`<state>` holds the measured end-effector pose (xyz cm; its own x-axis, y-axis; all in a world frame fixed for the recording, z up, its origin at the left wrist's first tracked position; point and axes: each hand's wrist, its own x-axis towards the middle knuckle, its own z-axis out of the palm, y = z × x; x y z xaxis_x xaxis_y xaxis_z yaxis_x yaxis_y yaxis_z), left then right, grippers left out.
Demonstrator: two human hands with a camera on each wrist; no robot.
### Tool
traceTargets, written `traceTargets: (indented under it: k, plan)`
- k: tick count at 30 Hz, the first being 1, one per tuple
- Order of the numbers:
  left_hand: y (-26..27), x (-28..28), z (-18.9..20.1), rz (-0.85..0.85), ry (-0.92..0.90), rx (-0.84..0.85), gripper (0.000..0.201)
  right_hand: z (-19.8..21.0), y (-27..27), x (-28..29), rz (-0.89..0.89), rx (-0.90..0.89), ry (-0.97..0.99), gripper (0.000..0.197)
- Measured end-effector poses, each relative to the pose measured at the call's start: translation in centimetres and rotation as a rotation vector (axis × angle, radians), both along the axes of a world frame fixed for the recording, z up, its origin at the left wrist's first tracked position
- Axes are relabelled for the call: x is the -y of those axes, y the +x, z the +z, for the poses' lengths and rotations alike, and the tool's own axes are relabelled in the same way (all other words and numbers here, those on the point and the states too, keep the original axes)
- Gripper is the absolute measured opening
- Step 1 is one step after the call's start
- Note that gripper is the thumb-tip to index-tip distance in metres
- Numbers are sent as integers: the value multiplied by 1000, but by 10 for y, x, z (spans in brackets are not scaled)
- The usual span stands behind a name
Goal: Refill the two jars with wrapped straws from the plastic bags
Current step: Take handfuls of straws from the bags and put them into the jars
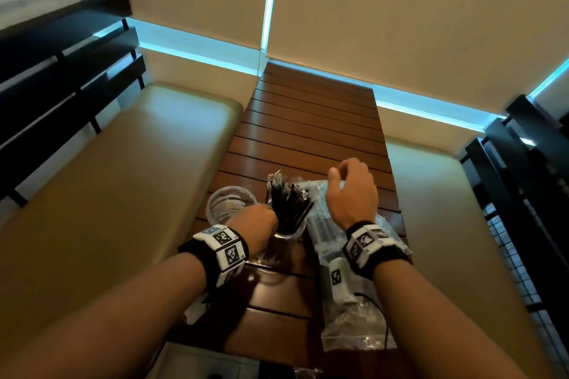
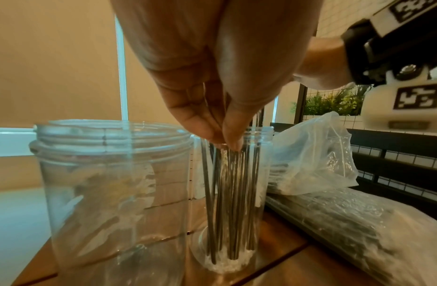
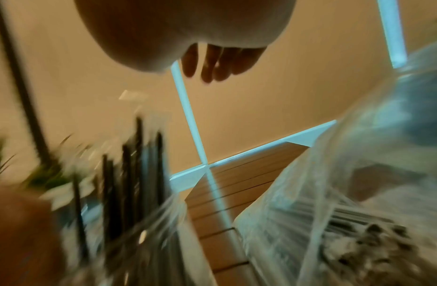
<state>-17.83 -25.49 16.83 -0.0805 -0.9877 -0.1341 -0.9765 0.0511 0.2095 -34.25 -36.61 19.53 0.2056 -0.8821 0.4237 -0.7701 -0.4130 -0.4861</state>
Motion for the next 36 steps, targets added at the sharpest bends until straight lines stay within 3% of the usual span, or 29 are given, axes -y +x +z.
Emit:
traceTargets:
  k: [3,7,9,12,16,19,23,28,32,36]
  plan:
    - [-3,7,1,25,13,-20,21,10,-46,19,-81,-28,303,22]
    - [-10,15,-2,39,18,-32,23,22,-91,16,106,-452,853,27]
    - [-13,18,-4,27,22,-20,24,20,-100,7,133,-664,980,21]
    - [-15,22,-3,5,26,-14,26,-6,-101,-3,128,-863,752,14]
    - [-16,26,-4,-6,50,-6,24,-49,-88,1,118,-680,514,23]
    - [-16,28,-6,-2,68,-26,22,-70,-75,12,151,-814,535,24]
    - [-16,27,-7,-3,76,-28,20,-95,-71,42,138,-889,516,60]
    - [-19,24,-8,7,44,-26,18,-107,-82,63,123,-963,818,71]
    - [-16,18,-13,-13,21,-47,19,-108,-71,70,155,-1024,865,81]
    - [-17,16,-18,22,43,-104,27,-113,-73,73,140,-1080,860,76]
